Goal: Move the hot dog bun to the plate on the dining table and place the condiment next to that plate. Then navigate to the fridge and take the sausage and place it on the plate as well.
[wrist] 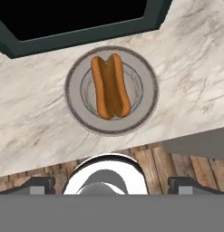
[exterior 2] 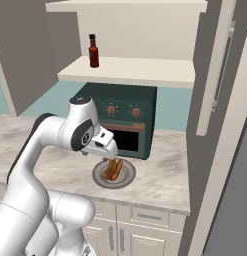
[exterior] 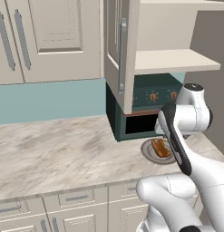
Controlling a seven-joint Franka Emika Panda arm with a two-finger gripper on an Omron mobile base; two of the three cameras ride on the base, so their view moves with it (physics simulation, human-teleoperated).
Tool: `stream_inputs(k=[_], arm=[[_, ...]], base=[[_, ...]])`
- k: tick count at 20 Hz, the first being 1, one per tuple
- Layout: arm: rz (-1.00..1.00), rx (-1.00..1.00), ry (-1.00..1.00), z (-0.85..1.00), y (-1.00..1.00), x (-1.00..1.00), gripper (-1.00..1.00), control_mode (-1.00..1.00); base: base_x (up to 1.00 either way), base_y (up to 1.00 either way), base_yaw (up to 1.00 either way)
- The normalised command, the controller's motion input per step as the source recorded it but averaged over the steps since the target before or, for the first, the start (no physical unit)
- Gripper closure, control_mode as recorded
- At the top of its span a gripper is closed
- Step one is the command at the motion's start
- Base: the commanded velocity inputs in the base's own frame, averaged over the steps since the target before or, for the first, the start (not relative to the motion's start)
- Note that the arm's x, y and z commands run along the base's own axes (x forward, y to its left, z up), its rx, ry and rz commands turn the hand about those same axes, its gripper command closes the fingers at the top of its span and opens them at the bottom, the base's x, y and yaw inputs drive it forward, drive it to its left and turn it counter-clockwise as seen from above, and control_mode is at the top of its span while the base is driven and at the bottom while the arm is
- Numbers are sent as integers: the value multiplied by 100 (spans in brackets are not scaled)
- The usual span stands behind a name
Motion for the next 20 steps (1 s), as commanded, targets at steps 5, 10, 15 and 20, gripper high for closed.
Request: stream_inputs(k=[5,10,15,20], arm=[[0,0,3,-43,-9,8,-100,-100],[0,0,1,-28,-2,24,-100,-100],[0,0,0,-24,-2,29,-100,-100],[1,-2,0,-35,-6,25,-100,-100]], base=[[0,0,0],[0,0,0],[0,0,0],[0,0,0]])
